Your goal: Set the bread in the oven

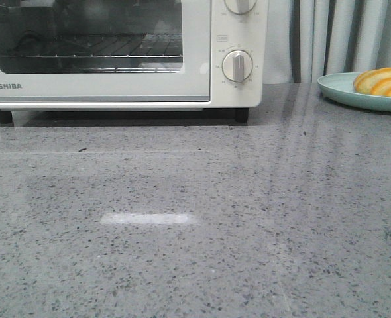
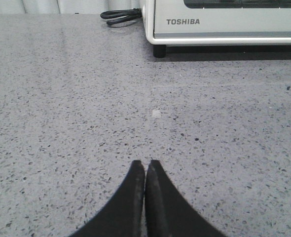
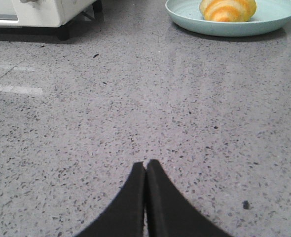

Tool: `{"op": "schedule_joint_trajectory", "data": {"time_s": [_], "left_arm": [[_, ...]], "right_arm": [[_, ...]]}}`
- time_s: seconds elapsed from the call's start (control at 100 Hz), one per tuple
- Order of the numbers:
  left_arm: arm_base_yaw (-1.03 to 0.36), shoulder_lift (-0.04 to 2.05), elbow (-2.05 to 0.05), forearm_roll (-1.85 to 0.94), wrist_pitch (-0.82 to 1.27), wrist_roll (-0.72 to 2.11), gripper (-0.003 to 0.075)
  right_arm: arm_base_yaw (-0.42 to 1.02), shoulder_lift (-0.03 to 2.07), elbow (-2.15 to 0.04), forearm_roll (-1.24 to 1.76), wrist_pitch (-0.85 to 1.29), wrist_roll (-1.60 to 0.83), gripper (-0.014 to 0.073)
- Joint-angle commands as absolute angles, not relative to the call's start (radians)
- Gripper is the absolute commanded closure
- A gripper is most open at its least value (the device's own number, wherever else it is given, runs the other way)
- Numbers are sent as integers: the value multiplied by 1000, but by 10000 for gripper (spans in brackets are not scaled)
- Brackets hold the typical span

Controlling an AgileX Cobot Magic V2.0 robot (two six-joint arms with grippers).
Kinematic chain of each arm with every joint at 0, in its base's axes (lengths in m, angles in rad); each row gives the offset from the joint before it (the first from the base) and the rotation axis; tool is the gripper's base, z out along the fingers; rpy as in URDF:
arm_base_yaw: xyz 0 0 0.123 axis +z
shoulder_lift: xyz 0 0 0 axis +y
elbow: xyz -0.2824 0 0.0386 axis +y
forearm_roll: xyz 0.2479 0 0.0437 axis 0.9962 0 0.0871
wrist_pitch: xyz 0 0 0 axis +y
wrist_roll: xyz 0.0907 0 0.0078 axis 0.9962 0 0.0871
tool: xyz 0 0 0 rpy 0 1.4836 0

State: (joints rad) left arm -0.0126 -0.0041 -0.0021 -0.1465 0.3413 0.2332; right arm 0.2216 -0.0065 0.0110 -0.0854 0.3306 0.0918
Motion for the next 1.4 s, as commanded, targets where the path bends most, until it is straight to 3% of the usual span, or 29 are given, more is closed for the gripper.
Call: {"op": "schedule_joint_trajectory", "data": {"time_s": [0.0, 1.04, 1.39], "left_arm": [[-12, -35, 23, -157, 281, 227, 741], [-12, -35, 23, -157, 281, 227, 741], [-12, -35, 23, -157, 281, 227, 741]], "right_arm": [[214, -29, 24, -95, 295, 85, 643], [214, -29, 24, -95, 295, 85, 643], [214, -29, 24, -95, 142, 85, 644]]}}
